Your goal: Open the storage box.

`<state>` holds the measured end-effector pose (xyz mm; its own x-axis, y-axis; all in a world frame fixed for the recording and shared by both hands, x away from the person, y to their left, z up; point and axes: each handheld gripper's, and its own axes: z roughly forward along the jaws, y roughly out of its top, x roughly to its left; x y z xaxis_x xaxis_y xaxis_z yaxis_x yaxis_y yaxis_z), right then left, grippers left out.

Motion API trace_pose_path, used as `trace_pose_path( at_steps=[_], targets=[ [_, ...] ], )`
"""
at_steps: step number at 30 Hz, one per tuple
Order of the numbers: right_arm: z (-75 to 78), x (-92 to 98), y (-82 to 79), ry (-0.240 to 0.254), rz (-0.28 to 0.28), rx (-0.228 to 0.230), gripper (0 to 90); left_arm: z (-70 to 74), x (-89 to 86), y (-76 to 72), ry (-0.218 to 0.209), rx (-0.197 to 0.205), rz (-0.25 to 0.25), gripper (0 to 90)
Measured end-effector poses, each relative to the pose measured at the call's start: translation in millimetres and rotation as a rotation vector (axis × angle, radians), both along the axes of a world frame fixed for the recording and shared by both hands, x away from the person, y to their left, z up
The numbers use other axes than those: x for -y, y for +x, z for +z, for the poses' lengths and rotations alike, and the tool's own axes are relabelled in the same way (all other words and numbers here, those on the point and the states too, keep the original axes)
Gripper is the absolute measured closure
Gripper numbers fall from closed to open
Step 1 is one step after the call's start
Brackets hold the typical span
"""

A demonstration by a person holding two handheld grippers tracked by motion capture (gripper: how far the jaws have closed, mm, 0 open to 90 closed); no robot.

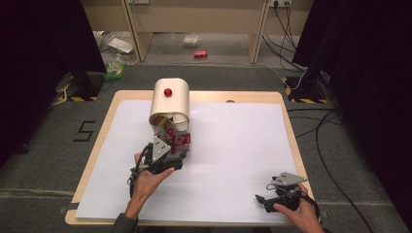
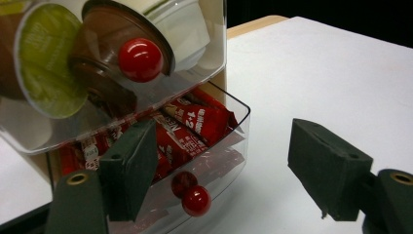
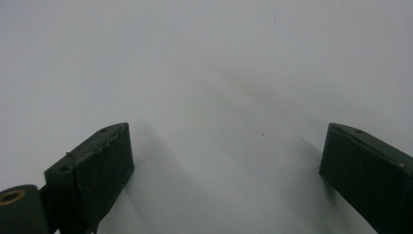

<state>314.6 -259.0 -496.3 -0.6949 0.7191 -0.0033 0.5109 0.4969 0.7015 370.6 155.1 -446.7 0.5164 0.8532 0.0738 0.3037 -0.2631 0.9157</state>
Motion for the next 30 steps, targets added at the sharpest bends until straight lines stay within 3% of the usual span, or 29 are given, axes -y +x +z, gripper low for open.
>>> trace_pose_path(
  at_steps=[6,7,9,11,14,30],
  targets=[
    [0.0,0.0,-0.1,0.000,0.000,0.000,5.6,-5.5,3.1,8.8,0.002,-0.018,-0.004,26.0],
    [0.0,0.0,0.0,0.000,0.000,0.000,5.6,-9.3,2.6,11.3,0.001,-0.041,-0.003,26.0],
    [0.0,0.0,0.0,0.000,0.000,0.000,5.6,-11.4,1.7,11.9,0.000,-0.036,-0.004,25.7],
    [0.0,0.0,0.0,0.000,0.000,0.000,5.6,-9.5,0.7,12.9,-0.017,-0.057,-0.006,25.7],
    [0.0,0.0,-0.1,0.000,0.000,0.000,5.6,-8.0,0.4,13.4,-0.005,-0.073,-0.013,25.7],
    [0.0,0.0,-0.1,0.000,0.000,0.000,5.5,-9.4,-0.2,-11.6,0.008,-0.072,-0.038,26.7]
  ],
)
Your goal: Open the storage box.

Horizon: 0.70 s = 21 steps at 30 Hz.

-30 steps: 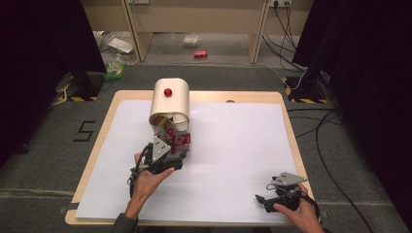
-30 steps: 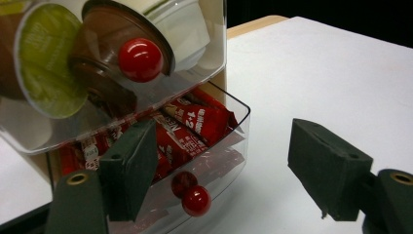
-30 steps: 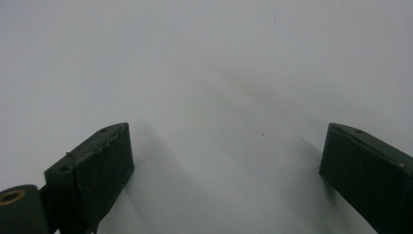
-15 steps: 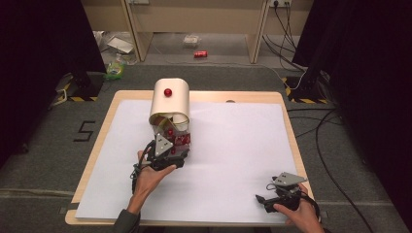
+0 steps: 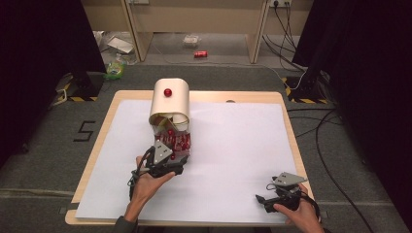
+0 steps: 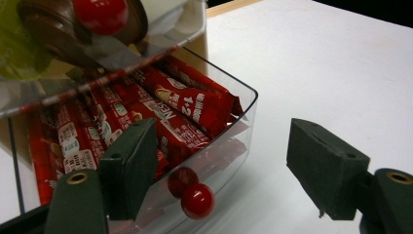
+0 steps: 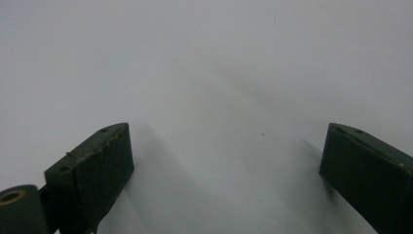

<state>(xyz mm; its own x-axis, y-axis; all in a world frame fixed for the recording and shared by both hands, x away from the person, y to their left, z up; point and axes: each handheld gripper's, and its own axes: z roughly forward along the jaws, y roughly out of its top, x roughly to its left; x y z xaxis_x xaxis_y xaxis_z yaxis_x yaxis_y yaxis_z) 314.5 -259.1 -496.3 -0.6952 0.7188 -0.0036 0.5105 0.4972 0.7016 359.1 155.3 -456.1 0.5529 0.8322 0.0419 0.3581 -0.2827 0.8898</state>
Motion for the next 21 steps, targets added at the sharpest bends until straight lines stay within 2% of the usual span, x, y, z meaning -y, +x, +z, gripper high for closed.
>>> trace_pose_path(
  at_steps=[4,11,21],
  targets=[
    [0.0,0.0,0.0,0.000,0.000,0.000,5.6,-5.2,-2.0,-8.5,0.007,-0.009,-0.003,28.5],
    [0.0,0.0,0.0,0.000,0.000,0.000,5.6,-10.2,-5.8,-24.6,0.014,0.001,0.001,30.1],
    [-0.1,-0.1,0.0,0.000,0.000,0.001,5.6,-19.1,-7.7,-39.2,-0.003,-0.015,-0.014,33.1]
  ],
)
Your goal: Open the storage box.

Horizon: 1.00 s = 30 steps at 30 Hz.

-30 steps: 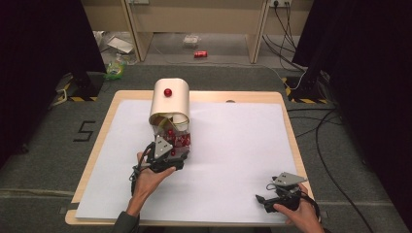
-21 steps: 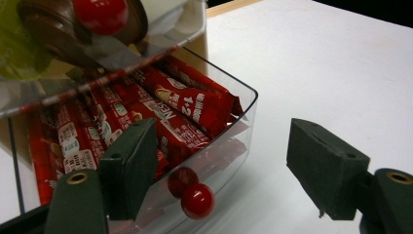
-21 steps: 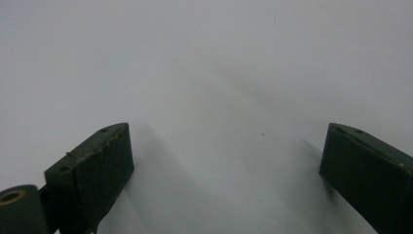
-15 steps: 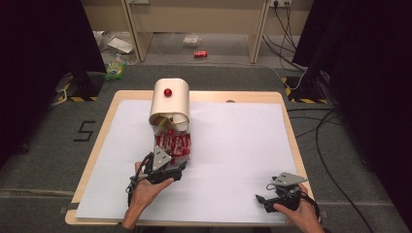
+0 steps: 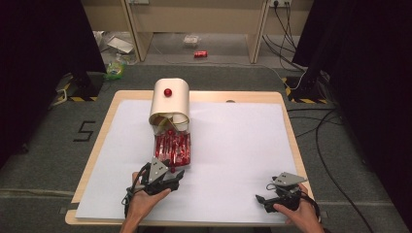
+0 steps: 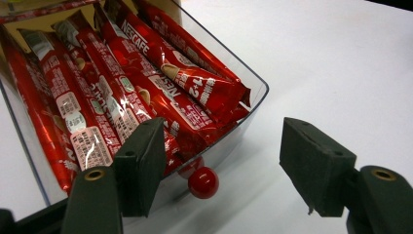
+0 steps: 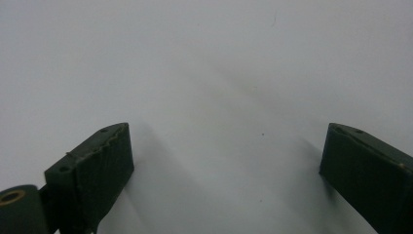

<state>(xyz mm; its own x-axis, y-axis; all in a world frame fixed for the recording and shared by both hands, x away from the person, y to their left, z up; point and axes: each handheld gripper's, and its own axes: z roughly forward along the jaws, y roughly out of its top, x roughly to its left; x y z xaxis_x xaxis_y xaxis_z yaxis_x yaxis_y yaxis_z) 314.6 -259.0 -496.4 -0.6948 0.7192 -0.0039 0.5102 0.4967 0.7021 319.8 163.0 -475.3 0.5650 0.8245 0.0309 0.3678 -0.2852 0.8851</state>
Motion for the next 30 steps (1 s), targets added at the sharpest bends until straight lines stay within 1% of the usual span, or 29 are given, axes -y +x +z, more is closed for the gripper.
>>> trace_pose_path(
  at_steps=[3,8,11,12,14,16,20,21,24,26,27,30],
  targets=[
    [0.1,0.0,0.0,0.000,0.000,-0.001,5.6,1.0,0.6,-2.1,0.005,-0.002,-0.003,33.1],
    [0.0,0.0,0.0,0.000,0.000,0.000,5.6,1.7,1.3,-4.9,0.024,0.008,0.001,33.5],
    [0.0,0.1,-0.1,0.000,0.001,-0.001,5.6,1.5,0.9,-5.0,0.016,0.000,-0.003,34.3],
    [0.0,0.1,-0.1,0.000,0.001,-0.001,5.6,2.6,1.5,-6.6,0.037,0.003,-0.001,34.4],
    [0.0,0.1,-0.1,0.000,0.001,-0.001,5.5,3.4,1.8,-6.7,0.042,-0.004,-0.006,35.3],
    [0.0,0.1,-0.1,0.000,0.000,-0.001,5.5,4.3,1.2,-7.7,0.046,-0.006,0.000,36.1],
    [0.0,0.1,-0.1,0.000,0.001,-0.001,5.6,5.5,1.1,-10.0,0.037,-0.010,-0.008,37.2],
    [0.0,0.1,0.0,0.000,0.001,-0.001,5.6,7.4,0.8,-12.6,0.035,-0.011,-0.012,37.6],
    [0.0,0.1,0.0,0.000,0.001,-0.001,5.6,9.6,0.4,-15.5,0.035,-0.008,-0.006,38.0],
    [0.0,0.1,-0.1,0.000,0.001,-0.001,5.5,9.6,-0.2,-15.3,0.032,-0.007,-0.005,39.3],
    [0.0,0.0,0.0,0.000,0.001,0.000,5.5,9.0,-0.8,-14.7,0.017,-0.009,-0.004,39.5],
    [0.0,0.0,0.0,0.000,0.000,0.000,5.5,9.3,-0.8,-14.3,0.017,-0.008,0.001,40.1]
  ],
)
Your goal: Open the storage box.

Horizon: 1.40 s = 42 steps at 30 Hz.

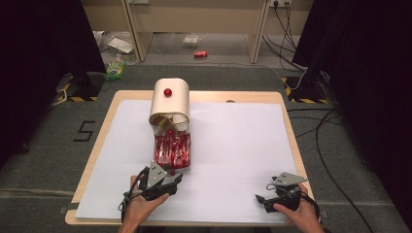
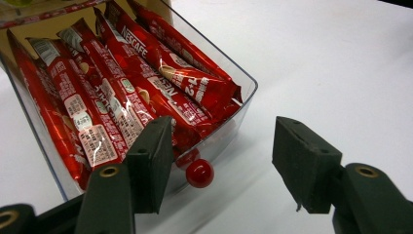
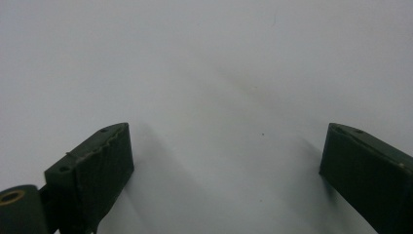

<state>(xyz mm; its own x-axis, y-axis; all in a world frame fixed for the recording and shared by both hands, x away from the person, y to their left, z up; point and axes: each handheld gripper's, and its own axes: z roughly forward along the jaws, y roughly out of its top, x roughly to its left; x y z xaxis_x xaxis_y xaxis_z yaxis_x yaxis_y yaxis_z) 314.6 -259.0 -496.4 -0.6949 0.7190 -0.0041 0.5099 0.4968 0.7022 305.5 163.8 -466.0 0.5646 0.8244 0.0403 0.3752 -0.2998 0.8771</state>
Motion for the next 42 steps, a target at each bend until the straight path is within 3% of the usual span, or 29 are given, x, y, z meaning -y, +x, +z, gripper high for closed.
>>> trace_pose_path(
  at_steps=[6,22,32,42],
  targets=[
    [0.0,0.0,0.0,0.000,0.000,0.000,5.6,-0.4,-2.2,2.7,-0.010,-0.009,0.025,40.0],
    [0.1,0.1,0.1,0.000,0.000,-0.001,5.5,13.0,-7.4,18.9,-0.058,0.008,0.080,28.8],
    [0.1,0.1,0.1,0.001,0.001,-0.001,5.5,17.6,-11.3,29.9,-0.068,-0.003,0.132,26.4],
    [0.1,0.1,-0.1,0.001,0.001,-0.001,5.5,24.6,-13.4,46.5,-0.084,0.014,0.189,27.3]
  ],
)
